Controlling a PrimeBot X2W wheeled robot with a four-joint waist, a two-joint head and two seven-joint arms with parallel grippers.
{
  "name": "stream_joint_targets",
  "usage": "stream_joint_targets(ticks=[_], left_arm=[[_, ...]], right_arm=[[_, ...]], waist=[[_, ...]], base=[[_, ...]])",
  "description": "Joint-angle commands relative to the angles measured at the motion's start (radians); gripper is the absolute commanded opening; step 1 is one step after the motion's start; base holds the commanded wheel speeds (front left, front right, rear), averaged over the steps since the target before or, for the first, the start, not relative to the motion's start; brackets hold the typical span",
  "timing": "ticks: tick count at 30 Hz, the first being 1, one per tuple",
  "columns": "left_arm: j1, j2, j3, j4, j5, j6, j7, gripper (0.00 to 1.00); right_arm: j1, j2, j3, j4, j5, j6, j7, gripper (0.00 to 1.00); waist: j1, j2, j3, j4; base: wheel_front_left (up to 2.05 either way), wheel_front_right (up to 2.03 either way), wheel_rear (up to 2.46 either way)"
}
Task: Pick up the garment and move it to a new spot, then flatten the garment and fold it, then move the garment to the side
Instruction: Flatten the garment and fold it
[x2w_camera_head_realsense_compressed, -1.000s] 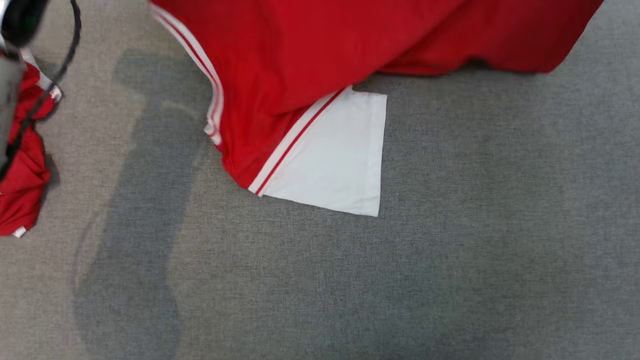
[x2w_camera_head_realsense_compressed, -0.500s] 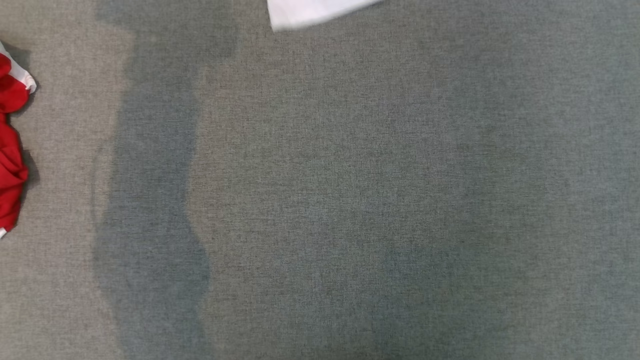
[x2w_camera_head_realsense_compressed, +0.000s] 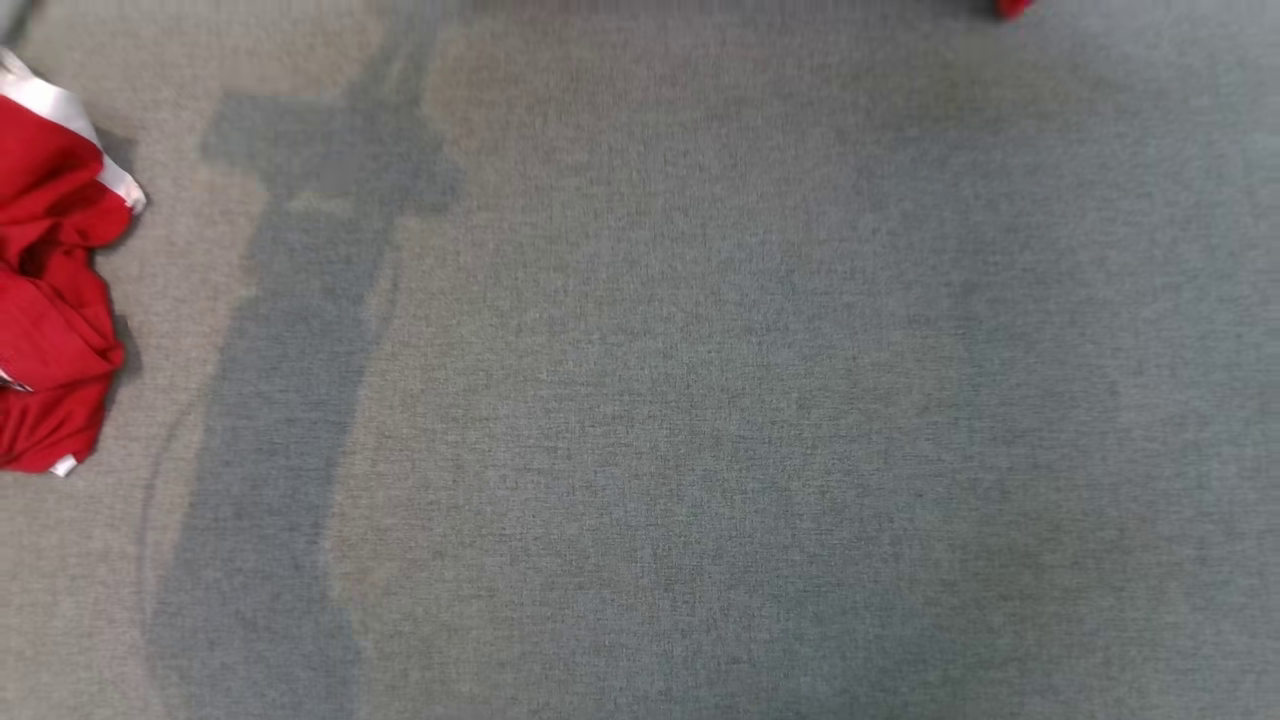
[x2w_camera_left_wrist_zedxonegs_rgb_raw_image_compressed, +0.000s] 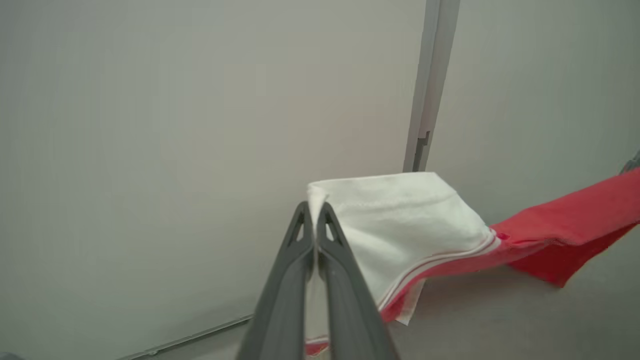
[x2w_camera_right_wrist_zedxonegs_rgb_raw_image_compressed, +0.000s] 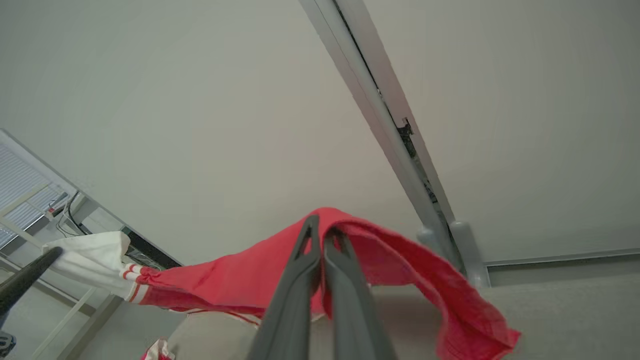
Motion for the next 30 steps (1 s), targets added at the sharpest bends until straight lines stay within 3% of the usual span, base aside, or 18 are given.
stream_joint_targets(ticks=[1, 15, 22, 30], left_arm=[[0.061, 0.02, -0.03, -0.039, -0.035, -0.001, 0.021, 0.0], [0.581, 0.354, -0.242, -0.524, -0.411, 0.004, 0.301, 0.0], [0.725, 0.47, -0.304, -0.71, -0.513, 0.066, 0.423, 0.0], [0.842, 0.605, -0.373, -0.991, -0.634, 0.148, 0.561, 0.0]], right_arm=[[0.066, -0.016, 0.026, -0.029, 0.027, 0.002, 0.027, 0.0], [0.607, -0.169, 0.166, -0.215, 0.208, 0.002, 0.378, 0.0], [0.78, -0.228, 0.166, -0.269, 0.209, 0.002, 0.514, 0.0], [0.985, -0.284, 0.095, -0.368, 0.172, 0.002, 0.663, 0.0]], waist=[[0.0, 0.0, -0.047, -0.001], [0.0, 0.0, -0.256, -0.034], [0.0, 0.0, -0.318, -0.04], [0.0, 0.0, -0.346, -0.037]], base=[[0.0, 0.0, 0.0], [0.0, 0.0, 0.0], [0.0, 0.0, 0.0], [0.0, 0.0, 0.0]])
